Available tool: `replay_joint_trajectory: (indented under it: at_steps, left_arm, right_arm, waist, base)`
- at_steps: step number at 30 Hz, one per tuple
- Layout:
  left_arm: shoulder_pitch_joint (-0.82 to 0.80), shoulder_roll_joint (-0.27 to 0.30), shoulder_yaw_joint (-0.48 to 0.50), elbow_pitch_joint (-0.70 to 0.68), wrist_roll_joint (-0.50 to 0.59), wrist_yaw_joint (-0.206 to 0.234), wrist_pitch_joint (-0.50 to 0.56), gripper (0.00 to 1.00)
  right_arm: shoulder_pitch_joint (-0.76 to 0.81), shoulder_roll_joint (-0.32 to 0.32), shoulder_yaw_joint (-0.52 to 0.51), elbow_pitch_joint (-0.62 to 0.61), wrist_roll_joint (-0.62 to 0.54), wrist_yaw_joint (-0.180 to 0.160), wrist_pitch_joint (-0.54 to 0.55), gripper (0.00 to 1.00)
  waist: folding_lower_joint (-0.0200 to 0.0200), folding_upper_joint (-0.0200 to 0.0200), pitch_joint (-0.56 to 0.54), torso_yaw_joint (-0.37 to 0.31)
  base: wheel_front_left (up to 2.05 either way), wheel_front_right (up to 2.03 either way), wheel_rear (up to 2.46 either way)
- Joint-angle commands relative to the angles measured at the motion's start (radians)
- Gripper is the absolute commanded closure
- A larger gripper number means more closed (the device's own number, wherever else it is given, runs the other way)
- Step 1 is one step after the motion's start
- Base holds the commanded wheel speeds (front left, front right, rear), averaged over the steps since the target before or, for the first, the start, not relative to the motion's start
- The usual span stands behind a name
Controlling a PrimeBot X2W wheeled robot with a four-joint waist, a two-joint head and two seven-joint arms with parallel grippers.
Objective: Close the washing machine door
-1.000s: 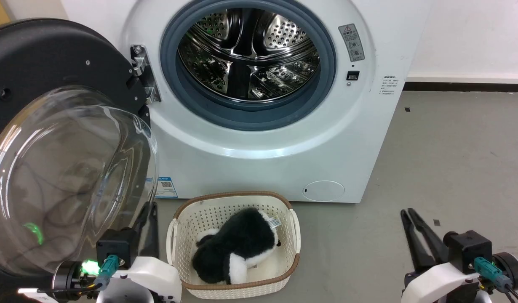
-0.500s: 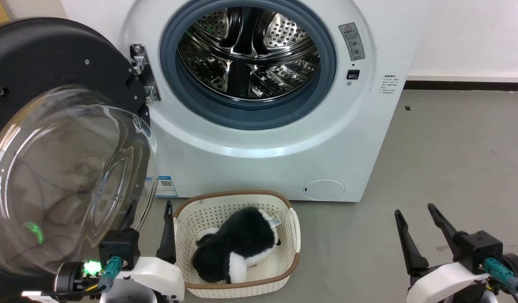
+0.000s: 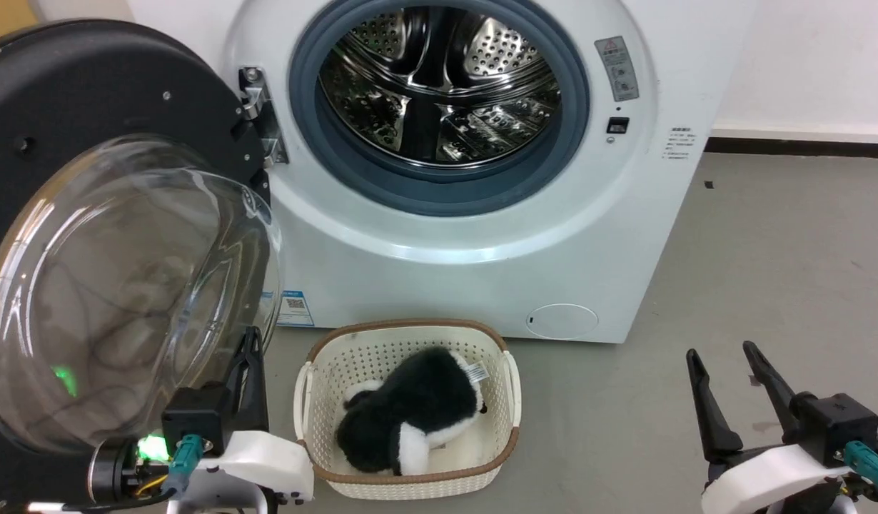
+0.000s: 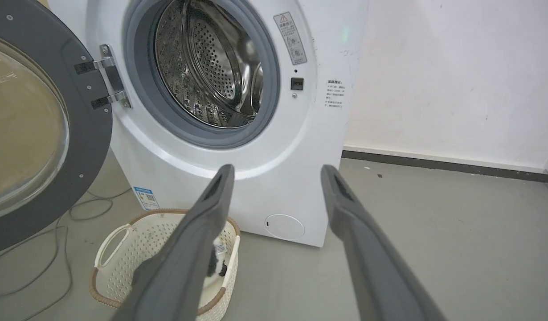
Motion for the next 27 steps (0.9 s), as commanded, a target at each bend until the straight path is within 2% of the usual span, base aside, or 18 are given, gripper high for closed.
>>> replay_joint_trajectory:
  at_steps: [1,7,17,27]
  left_arm:
    - [-0.018,0.005,0.004,-0.014,-0.013,0.009,-0.012,1.00]
    - [-0.038,0.002,0.032,-0.053,-0.040,0.001,-0.025,1.00]
    - [-0.093,0.002,0.097,-0.135,-0.073,-0.043,-0.044,1.00]
    - [-0.192,-0.001,0.234,-0.181,-0.191,-0.120,-0.065,1.00]
  right_arm:
    - [-0.002,0.001,-0.008,-0.002,0.010,0.000,-0.012,0.00]
    - [-0.003,0.001,-0.019,-0.005,0.024,0.000,-0.025,0.00]
    - [-0.005,0.001,-0.041,-0.008,0.042,0.000,-0.044,0.00]
    - [-0.008,0.001,-0.060,-0.007,0.059,0.000,-0.065,0.00]
  waist:
    - [0.0001,0.0000,0.003,0.011]
    - [0.0001,0.0000,0.008,0.043]
    - [0.0001,0.0000,0.018,0.098]
    - [0.0001,0.0000,0.029,0.161]
  base:
    - [0.00,0.00,0.00]
    - [0.00,0.00,0.00]
    - [0.00,0.00,0.00]
    - [0.00,0.00,0.00]
